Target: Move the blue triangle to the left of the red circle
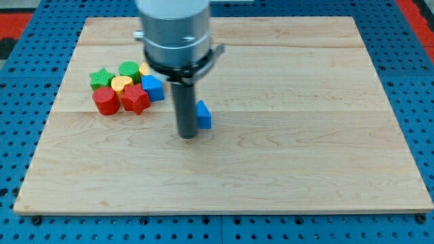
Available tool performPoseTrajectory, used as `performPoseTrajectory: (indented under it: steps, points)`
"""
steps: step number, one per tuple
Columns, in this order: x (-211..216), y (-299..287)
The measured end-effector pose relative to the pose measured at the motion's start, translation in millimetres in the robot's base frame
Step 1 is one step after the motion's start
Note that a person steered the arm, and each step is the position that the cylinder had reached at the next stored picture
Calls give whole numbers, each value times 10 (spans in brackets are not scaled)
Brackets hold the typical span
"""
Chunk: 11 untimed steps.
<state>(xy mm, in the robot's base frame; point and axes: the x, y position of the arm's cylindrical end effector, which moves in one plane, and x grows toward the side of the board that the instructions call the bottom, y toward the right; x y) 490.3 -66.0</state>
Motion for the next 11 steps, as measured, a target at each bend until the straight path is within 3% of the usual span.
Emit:
performPoseTrajectory:
  steps: [1,2,3,4,5,7,8,9,11]
  points:
    - [218,667]
    - [45,1083]
    - [-249,877]
    - [-272,38]
    - [-271,-836]
    - [10,-1368]
    - [7,-1971]
    - [-5,-1988]
    - [86,-1445]
